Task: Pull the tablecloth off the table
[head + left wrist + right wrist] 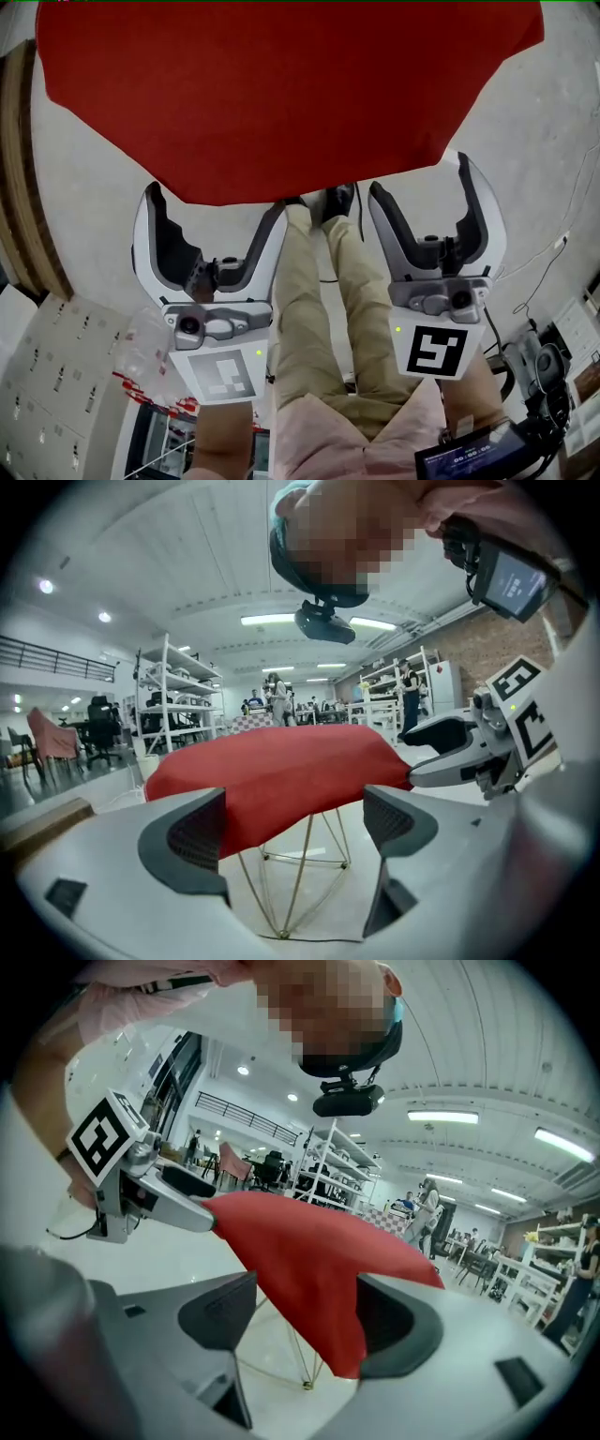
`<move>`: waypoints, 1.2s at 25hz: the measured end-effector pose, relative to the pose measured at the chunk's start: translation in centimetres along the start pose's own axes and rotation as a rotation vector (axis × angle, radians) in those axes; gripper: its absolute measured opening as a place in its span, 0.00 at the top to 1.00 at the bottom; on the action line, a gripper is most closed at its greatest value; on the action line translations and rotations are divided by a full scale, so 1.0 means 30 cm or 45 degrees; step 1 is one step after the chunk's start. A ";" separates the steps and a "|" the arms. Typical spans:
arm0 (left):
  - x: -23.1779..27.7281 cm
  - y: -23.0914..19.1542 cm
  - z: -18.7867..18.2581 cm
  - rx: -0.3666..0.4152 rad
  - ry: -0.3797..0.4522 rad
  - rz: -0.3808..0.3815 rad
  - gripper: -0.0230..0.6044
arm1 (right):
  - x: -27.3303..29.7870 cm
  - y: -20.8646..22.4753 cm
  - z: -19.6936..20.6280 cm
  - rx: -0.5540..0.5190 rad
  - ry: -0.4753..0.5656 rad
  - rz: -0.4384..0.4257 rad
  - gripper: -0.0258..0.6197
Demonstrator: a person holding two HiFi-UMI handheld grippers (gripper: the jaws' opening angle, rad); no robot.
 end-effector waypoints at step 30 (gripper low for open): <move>0.021 -0.030 -0.015 0.072 0.013 -0.104 0.33 | 0.042 0.038 -0.133 -0.244 0.053 0.144 0.56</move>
Point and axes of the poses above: the fingertips, and each gripper's own axes: x forward along the fingers, y to its right, z out of its underside, the point moved 9 cm from there along -x, backward along the fingers, and after that the axes turned 14 degrees about x, right-handed, at the moved point
